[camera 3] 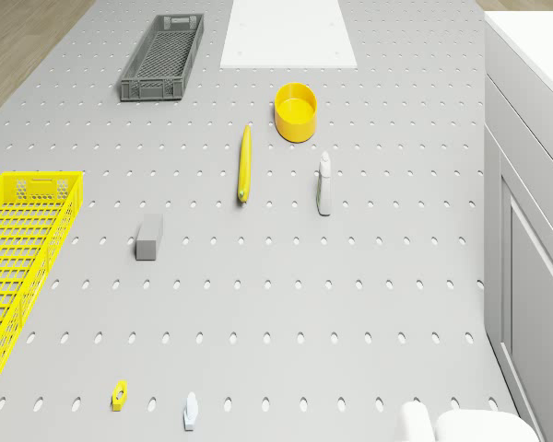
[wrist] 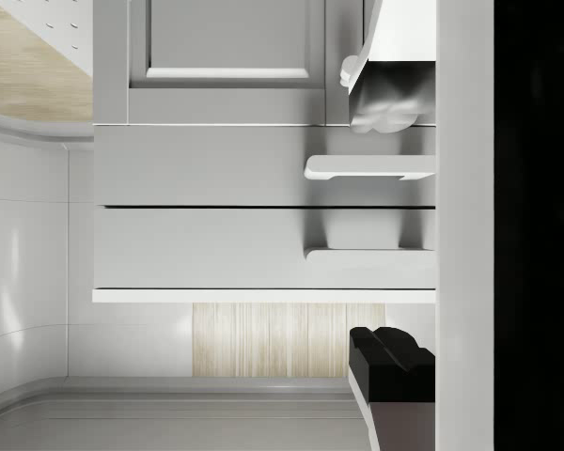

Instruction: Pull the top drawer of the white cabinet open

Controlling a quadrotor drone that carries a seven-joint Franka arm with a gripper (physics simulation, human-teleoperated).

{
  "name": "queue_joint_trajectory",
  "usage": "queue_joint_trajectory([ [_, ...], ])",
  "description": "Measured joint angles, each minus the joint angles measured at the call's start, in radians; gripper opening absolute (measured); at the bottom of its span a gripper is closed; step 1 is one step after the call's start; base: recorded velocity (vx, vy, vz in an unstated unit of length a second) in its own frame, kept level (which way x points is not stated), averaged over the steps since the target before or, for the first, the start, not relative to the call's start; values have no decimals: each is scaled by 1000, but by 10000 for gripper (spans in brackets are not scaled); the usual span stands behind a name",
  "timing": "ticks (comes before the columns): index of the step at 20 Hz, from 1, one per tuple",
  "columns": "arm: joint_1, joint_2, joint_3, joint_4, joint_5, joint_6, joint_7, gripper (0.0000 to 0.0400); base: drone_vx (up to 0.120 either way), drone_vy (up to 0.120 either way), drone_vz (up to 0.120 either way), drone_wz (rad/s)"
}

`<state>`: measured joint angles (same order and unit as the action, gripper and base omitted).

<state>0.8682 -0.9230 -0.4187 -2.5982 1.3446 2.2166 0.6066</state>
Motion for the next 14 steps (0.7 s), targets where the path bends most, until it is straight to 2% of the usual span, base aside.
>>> queue_joint_trajectory([
  [6,12,65,56,25,89,26,-43,305,0,0,0,0],
  [14,-2,130,117,51,176,31,-85,305,0,0,0,0],
])
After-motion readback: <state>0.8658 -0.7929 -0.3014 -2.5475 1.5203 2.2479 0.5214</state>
